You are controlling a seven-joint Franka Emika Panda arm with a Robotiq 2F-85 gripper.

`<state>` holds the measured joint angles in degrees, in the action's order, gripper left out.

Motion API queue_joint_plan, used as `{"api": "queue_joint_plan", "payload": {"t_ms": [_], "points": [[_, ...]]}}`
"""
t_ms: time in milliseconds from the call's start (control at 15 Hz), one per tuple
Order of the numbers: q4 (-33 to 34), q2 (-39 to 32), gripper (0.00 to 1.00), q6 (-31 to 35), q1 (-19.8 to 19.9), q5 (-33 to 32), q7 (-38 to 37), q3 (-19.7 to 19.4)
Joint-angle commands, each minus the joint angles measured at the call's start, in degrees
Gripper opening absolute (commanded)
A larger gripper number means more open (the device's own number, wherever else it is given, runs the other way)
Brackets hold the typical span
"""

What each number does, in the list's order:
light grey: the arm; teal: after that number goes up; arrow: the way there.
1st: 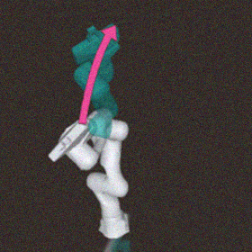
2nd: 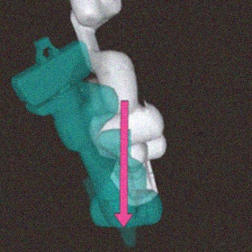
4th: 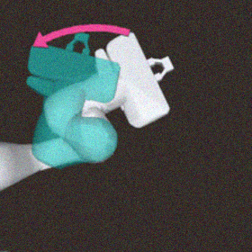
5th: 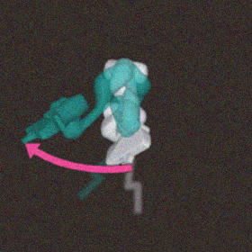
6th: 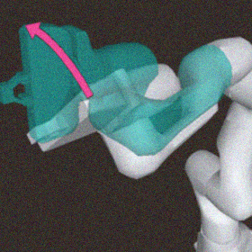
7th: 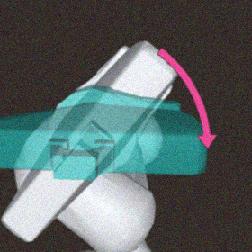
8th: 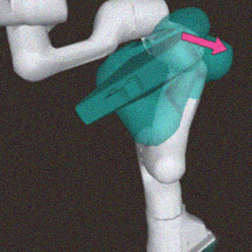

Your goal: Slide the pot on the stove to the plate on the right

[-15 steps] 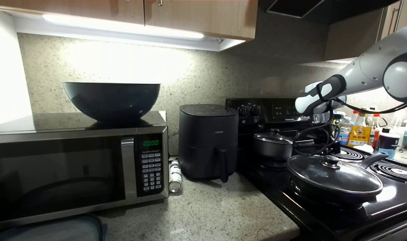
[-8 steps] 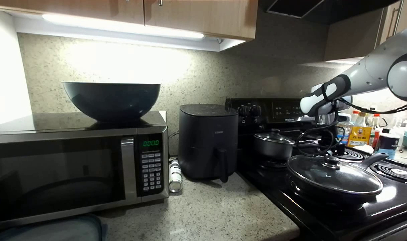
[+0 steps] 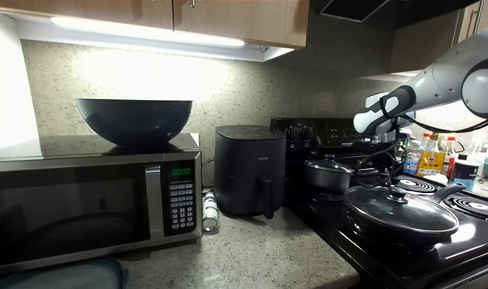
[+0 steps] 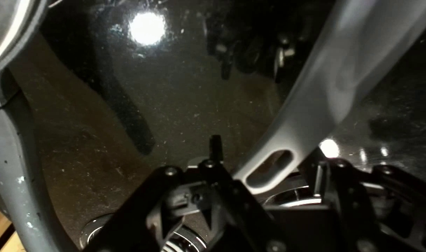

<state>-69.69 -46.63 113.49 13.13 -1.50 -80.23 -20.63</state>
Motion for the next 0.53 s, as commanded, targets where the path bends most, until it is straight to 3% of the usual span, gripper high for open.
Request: {"api": "queue_joint_plan", "payload": {"t_ms": [0,133,267,333,467], "points": [[-2.00,2.41,0.88,1.30,-1.68,-0.63,1.86,0.74],[-1.59,2.35,1.00,-0.06,-2.52,-0.75,3.75,1.41],[-0.91,1.99,1.00,-2.10,-3.13,-0.65,5.18,1.78],[0.02,0.73,0.95,-0.53,-2.96,0.00,2.60,1.14],[0.08,0.43,1.00,-0.64,-3.51,-0.02,2.61,1.22]]}}
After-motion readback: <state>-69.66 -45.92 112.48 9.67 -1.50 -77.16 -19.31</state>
